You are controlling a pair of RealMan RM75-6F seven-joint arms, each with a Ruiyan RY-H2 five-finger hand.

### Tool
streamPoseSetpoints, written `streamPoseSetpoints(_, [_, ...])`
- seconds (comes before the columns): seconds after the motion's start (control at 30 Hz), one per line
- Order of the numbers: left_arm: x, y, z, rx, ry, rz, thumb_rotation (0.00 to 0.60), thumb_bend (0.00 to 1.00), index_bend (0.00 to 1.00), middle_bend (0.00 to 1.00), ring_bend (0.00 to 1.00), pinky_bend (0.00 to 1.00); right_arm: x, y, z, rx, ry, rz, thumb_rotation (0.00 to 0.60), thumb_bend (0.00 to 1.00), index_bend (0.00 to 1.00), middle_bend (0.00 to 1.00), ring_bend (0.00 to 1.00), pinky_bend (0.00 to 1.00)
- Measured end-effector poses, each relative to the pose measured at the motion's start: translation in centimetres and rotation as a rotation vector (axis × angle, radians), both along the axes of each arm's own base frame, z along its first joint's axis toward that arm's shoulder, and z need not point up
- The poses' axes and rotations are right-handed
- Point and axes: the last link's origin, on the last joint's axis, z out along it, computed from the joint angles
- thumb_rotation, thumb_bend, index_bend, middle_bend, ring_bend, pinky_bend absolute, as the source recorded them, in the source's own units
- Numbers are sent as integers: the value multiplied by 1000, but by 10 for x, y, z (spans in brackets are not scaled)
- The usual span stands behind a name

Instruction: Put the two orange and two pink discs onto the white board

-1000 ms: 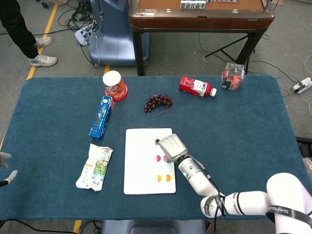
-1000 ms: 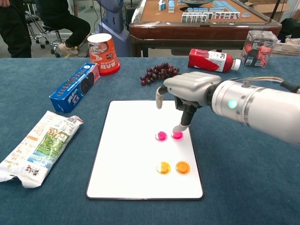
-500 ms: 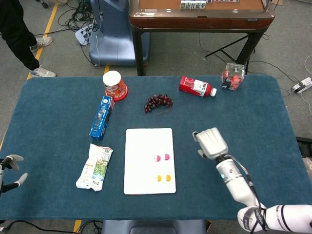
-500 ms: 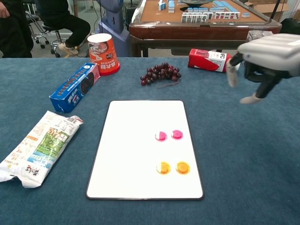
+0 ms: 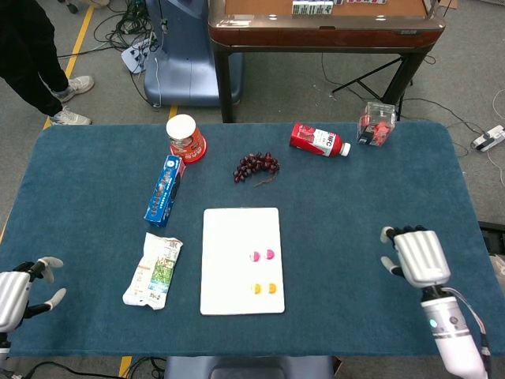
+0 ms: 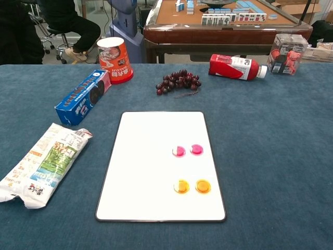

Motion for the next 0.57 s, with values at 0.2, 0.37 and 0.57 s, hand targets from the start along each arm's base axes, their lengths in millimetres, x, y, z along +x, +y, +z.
streamPoseSetpoints(0.2, [0,0,-6,-21,12,7,600,245,453,583,486,783,-37,33,14,-49,-53,-74,600,161,482,558,506,463])
streamPoseSetpoints(0.37, [2,1,-10,-31,11,5,600,245,452,583,485,782,-49,42,25,-80,-56,-89,600,163,482,550,497,459])
streamPoseSetpoints(0.57, [1,2,-12,-40,11,9,600,245,451,583,486,782,-54,39,31,-105,-102,-98,600,162,482,551,497,459])
